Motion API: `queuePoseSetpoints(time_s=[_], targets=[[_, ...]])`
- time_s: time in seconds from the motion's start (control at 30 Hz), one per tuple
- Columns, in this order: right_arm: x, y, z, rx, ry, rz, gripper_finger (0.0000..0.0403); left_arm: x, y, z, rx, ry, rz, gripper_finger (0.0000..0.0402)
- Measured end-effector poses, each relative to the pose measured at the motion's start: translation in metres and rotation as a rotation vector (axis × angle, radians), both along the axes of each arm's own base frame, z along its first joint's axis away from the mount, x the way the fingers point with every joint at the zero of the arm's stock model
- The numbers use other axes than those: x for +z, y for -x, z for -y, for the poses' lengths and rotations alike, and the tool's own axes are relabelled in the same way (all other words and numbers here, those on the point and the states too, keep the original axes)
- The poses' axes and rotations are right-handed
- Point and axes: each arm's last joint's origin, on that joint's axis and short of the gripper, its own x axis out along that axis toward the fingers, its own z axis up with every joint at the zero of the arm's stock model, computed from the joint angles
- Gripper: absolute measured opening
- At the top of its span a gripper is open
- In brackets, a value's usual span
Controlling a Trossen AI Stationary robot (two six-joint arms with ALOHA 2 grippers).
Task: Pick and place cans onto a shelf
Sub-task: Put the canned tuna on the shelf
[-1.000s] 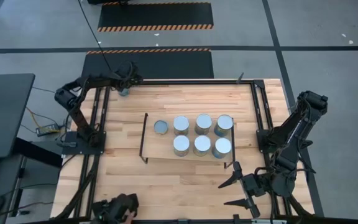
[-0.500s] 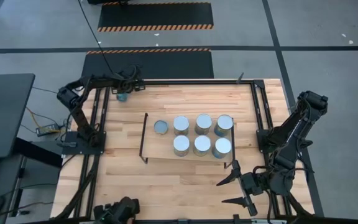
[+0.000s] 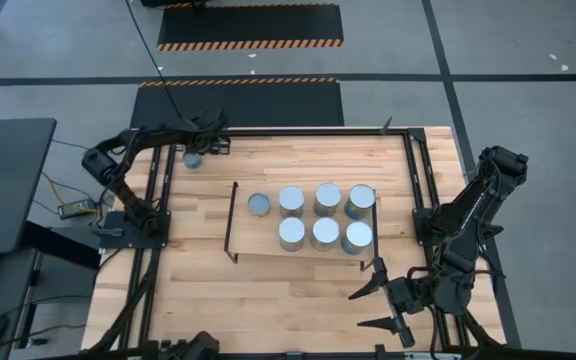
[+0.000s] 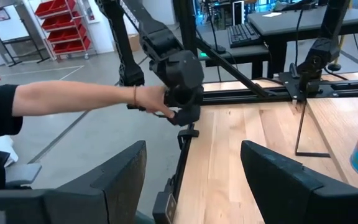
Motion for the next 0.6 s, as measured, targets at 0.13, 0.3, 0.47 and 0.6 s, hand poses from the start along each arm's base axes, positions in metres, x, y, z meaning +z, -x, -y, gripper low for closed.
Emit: queuePoseSetpoints(time_s=[0.13, 0.3, 0.47, 0.6], targets=[[0.000, 0.000, 0.000, 0.006, 0.000, -0.002, 0.0268, 0.001, 0.013, 0.006, -0.048, 0.105, -0.118, 0.0225], [-0.001, 0.003, -0.002, 0.011, -0.019, -0.011, 0.0268, -0.007, 0.026, 0.002, -0.040, 0.198, -0.128, 0.0212], [-0.001, 0.004, -0.003, 0.018, -0.016, -0.012, 0.0268, -0.008, 0.020, 0.002, -0.083, 0.210, -0.064, 0.0190], [-0.003, 0.004, -0.002, 0.018, 0.003, -0.025, 0.0268, -0.008, 0.023, 0.005, -0.109, 0.250, -0.092, 0.0186]])
